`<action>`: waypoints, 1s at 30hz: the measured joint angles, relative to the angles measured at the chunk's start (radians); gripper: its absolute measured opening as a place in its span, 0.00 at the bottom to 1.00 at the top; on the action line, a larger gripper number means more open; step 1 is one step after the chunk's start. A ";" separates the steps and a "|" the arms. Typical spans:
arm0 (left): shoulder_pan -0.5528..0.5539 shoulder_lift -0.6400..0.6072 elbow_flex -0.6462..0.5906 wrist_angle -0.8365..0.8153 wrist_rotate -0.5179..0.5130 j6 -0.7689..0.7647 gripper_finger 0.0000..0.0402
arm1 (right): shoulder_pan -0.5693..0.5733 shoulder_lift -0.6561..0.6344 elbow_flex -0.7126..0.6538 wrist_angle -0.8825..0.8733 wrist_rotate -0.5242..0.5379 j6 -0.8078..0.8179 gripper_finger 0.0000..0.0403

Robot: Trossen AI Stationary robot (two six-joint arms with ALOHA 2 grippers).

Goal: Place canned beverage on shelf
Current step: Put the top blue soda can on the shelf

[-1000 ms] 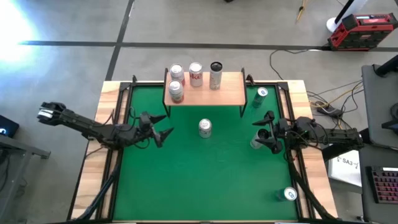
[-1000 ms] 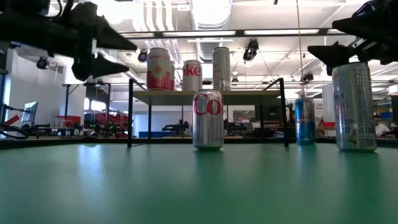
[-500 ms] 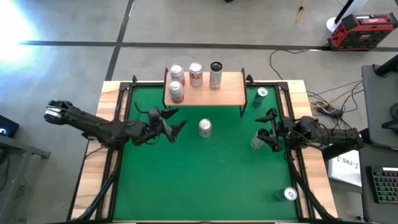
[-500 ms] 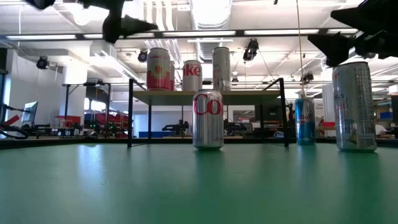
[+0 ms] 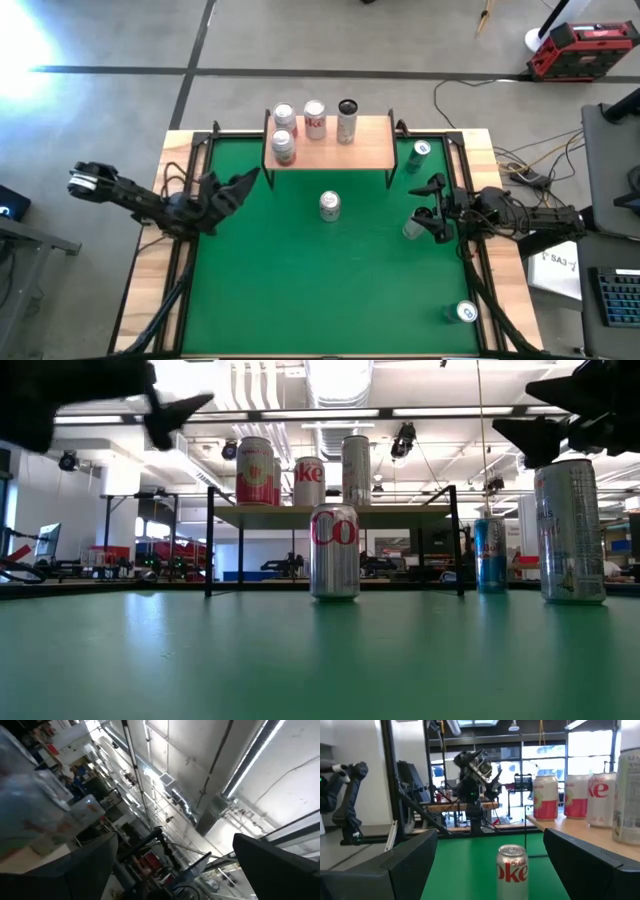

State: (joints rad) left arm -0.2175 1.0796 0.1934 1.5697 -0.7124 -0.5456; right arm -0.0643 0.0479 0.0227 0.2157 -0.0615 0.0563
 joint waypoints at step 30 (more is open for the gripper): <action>0.003 -0.781 -0.184 -0.203 -0.150 0.013 0.95 | 0.000 0.007 0.000 0.006 0.083 0.163 0.89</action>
State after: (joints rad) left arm -0.2146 0.2984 0.0097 1.3666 -0.8627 -0.5328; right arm -0.0639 0.0551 0.0227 0.2218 0.0214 0.2190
